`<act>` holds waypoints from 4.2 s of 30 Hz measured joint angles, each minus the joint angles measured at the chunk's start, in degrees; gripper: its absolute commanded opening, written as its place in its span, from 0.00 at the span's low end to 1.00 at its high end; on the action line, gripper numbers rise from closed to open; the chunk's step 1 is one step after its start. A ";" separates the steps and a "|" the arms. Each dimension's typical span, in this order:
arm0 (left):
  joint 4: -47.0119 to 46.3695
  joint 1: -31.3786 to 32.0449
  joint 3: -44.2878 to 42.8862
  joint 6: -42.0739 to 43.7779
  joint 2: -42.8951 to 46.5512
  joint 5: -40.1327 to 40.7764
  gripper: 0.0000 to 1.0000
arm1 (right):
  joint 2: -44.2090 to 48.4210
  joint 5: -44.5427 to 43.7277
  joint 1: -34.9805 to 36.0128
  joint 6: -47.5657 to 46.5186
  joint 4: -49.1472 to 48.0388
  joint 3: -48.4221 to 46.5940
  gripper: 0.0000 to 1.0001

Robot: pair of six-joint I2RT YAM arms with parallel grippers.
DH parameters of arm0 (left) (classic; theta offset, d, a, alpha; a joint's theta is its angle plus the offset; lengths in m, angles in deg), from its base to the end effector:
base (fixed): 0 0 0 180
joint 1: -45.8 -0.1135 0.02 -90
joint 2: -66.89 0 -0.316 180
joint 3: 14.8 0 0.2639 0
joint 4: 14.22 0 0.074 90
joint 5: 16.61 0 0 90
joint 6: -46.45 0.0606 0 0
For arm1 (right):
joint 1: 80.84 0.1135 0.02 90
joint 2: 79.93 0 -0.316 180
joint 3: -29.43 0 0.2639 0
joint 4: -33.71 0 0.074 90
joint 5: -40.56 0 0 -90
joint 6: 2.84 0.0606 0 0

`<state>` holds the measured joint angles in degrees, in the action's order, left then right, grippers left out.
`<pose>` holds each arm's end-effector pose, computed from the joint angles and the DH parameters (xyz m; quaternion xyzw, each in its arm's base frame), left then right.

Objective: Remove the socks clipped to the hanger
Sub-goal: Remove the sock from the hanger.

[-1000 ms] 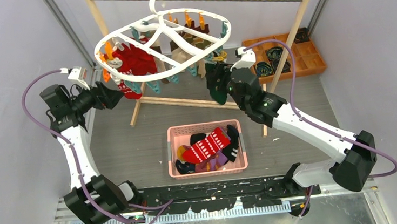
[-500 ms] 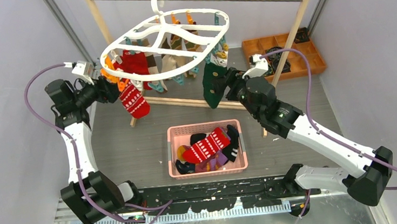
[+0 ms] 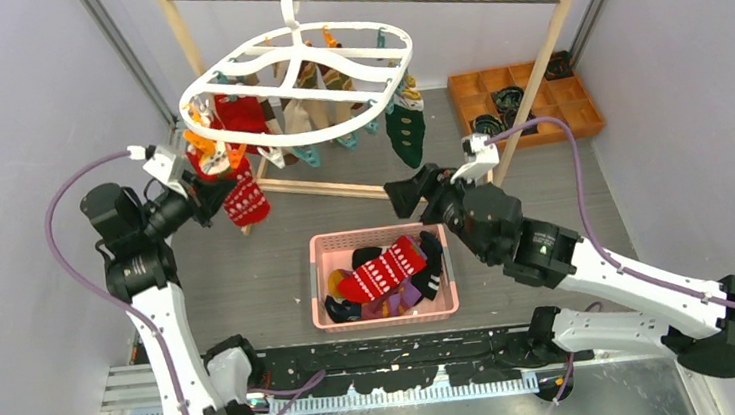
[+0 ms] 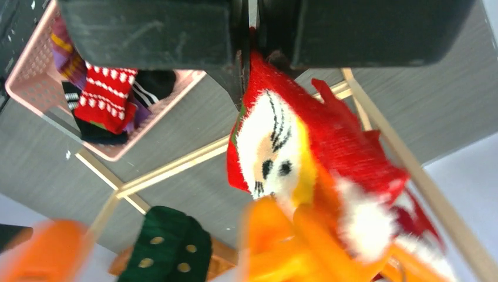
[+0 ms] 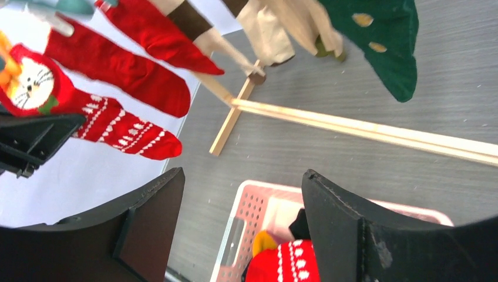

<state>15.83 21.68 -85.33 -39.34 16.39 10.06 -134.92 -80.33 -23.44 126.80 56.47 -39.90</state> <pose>0.1742 0.0187 0.4301 0.2196 0.7006 -0.2561 0.6288 0.1442 0.1678 0.4192 0.0592 0.7479 0.3382 0.5681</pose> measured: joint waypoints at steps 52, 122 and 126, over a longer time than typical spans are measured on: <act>14.88 39.17 4.68 -9.92 12.22 15.39 0.00 | -19.98 -14.14 30.38 -9.55 -3.52 -22.88 0.89; 12.02 39.39 -3.69 -15.82 16.17 1.11 0.00 | -23.45 15.41 13.35 17.86 -48.65 -3.98 0.82; 12.02 39.39 -3.69 -16.04 16.20 1.09 0.00 | -25.92 16.00 12.39 19.19 -50.95 -5.88 0.77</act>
<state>27.85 61.07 -89.02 -55.39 32.59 11.16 -160.84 -64.33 -11.04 145.99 5.53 -45.78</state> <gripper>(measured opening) 0.020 0.807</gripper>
